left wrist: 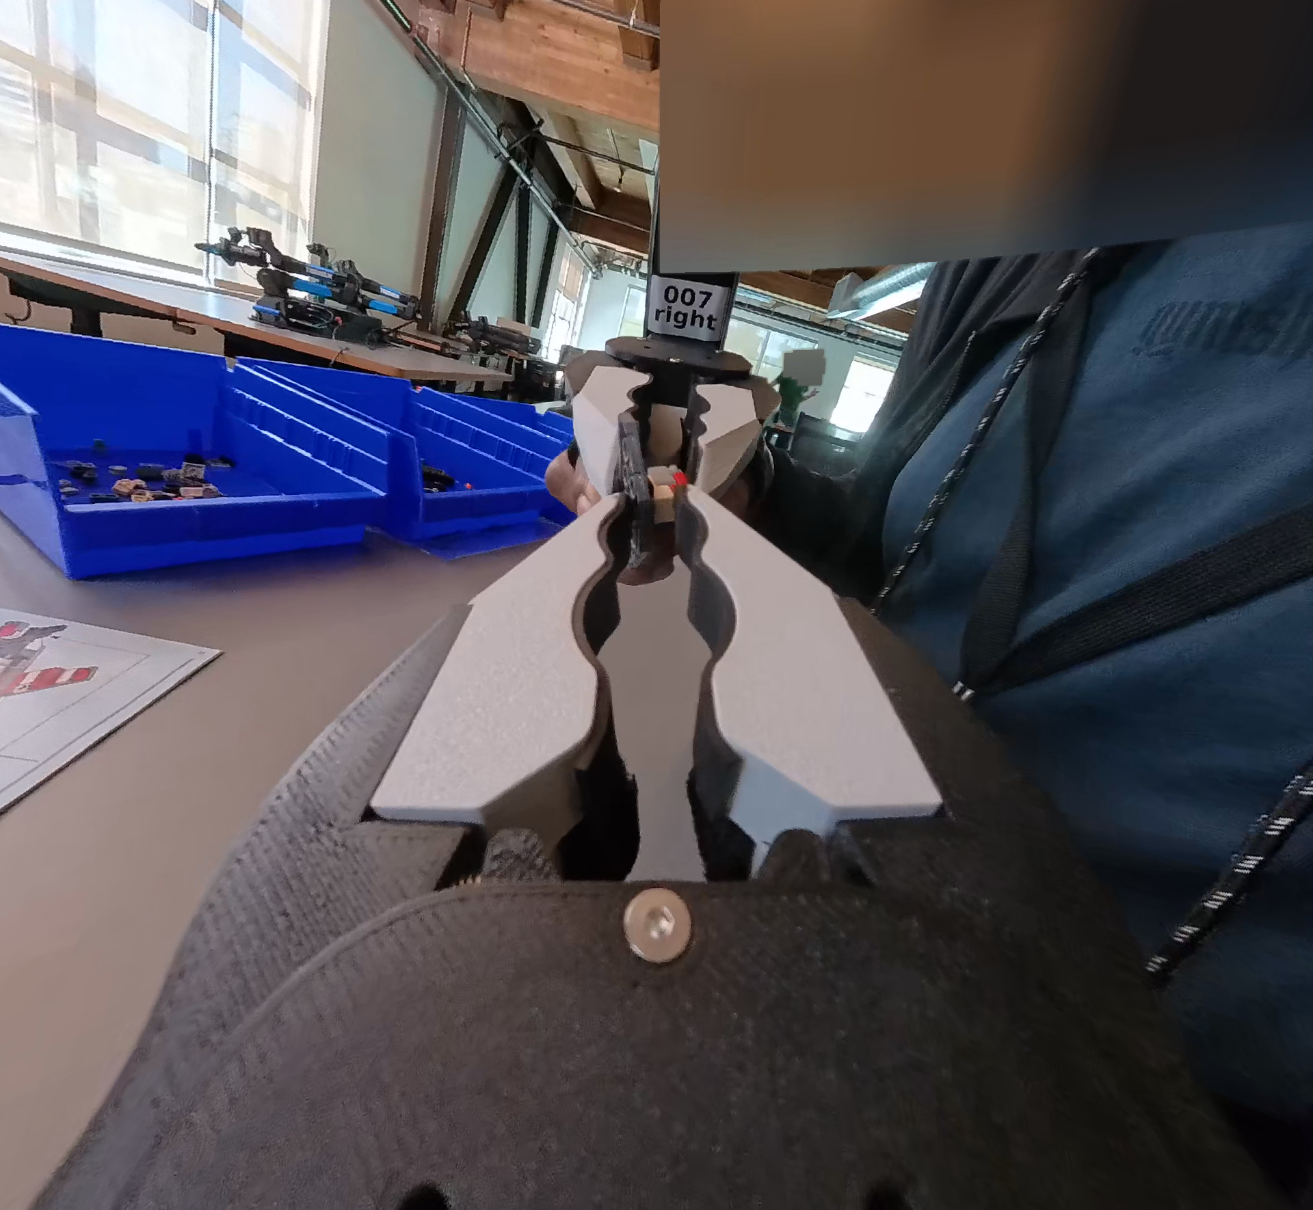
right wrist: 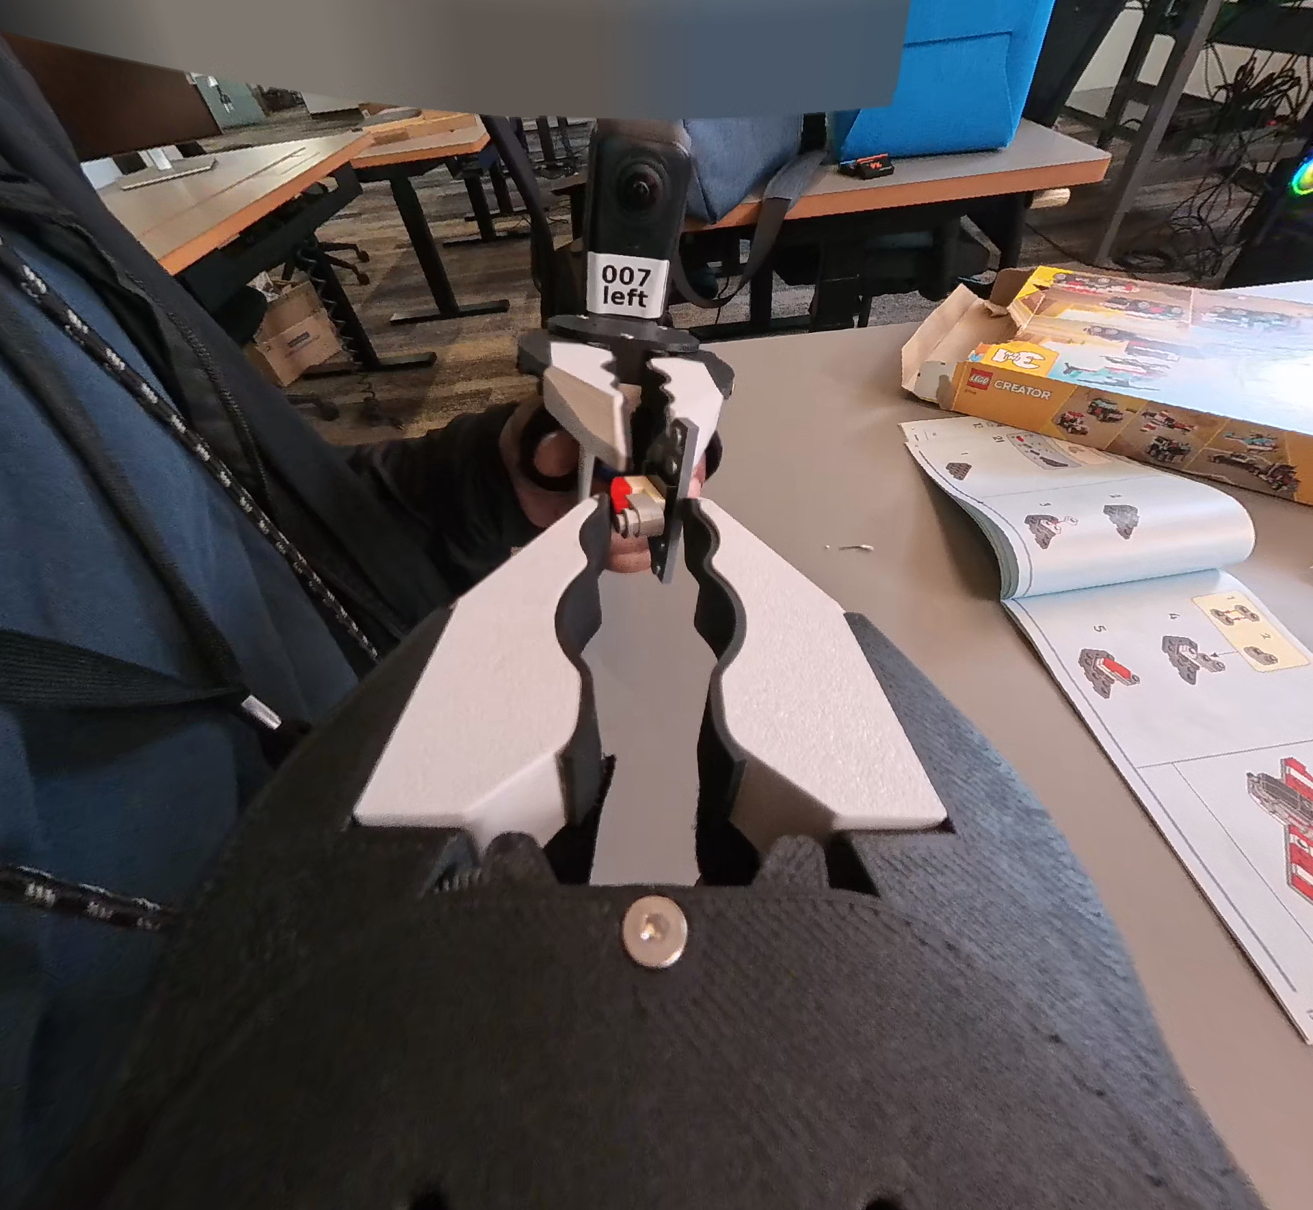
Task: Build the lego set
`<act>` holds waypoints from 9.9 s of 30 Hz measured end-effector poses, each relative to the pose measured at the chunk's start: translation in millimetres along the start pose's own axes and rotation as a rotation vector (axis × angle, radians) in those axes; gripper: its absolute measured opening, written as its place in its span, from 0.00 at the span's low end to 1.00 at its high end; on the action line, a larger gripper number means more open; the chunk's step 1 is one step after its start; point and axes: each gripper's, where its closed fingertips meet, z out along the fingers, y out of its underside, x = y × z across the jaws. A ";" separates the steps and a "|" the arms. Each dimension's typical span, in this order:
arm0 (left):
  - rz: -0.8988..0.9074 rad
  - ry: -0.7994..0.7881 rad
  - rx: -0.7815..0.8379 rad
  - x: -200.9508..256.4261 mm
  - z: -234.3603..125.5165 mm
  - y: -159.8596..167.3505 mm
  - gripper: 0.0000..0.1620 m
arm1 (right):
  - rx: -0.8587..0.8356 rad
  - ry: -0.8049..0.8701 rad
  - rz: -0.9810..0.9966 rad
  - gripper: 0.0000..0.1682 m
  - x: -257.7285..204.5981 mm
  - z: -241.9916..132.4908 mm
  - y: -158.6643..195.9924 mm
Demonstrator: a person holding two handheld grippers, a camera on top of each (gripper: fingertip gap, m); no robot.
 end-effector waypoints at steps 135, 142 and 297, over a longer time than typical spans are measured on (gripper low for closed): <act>-0.076 0.010 -0.029 -0.9 2.9 5.3 0.10 | -0.143 -0.148 0.000 0.12 -9.4 0.8 14.1; -0.053 -0.007 -0.067 -1.5 7.5 11.3 0.05 | -0.152 -0.144 -0.006 0.12 -5.4 0.8 14.9; 0.289 -0.437 0.180 -28.9 11.9 -33.5 0.02 | 0.411 -0.007 0.315 0.20 23.2 -8.5 -22.7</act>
